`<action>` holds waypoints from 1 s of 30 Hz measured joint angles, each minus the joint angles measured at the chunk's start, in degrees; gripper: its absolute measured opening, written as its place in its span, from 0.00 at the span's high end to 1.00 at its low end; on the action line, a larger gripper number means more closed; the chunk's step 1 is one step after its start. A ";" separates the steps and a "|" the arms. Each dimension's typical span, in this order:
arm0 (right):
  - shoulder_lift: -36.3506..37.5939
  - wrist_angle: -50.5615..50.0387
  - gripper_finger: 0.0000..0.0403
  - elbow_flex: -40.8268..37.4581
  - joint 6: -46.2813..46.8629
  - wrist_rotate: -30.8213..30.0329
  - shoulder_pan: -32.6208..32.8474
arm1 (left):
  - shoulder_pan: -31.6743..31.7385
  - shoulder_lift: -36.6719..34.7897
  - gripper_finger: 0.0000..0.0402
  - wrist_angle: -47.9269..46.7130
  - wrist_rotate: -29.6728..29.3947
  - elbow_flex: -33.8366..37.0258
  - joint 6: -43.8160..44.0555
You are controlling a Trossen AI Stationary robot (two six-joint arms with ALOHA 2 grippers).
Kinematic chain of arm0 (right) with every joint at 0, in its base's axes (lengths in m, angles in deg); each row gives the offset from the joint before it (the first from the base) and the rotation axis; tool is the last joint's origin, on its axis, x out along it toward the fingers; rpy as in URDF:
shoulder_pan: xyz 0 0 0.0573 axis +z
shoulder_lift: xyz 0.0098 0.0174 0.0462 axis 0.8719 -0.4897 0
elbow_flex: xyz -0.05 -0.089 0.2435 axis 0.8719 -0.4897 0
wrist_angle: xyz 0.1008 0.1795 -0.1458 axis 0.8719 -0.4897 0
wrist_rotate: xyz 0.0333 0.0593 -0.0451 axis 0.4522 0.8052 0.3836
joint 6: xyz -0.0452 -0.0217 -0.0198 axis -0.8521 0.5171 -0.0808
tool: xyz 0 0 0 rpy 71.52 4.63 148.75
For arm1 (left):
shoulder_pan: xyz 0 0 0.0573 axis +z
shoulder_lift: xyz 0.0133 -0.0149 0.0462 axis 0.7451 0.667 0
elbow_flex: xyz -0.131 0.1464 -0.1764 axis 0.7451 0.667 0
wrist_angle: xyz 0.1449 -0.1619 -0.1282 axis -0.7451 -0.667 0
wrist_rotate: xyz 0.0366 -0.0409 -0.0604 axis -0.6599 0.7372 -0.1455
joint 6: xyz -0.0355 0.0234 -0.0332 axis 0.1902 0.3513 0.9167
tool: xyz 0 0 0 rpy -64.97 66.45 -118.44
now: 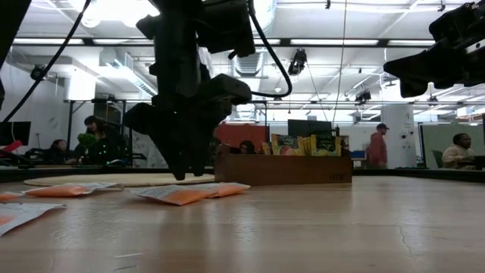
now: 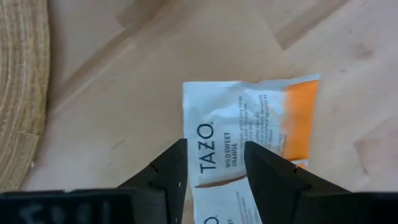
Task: Pick & Place Tea
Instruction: Put the white tea bag into the left section of the wooden organizer
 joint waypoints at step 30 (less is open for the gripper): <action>-0.02 0.00 0.98 0.00 0.00 -0.04 -0.02 | 0.04 0.15 0.66 9.74 0.98 5.06 3.11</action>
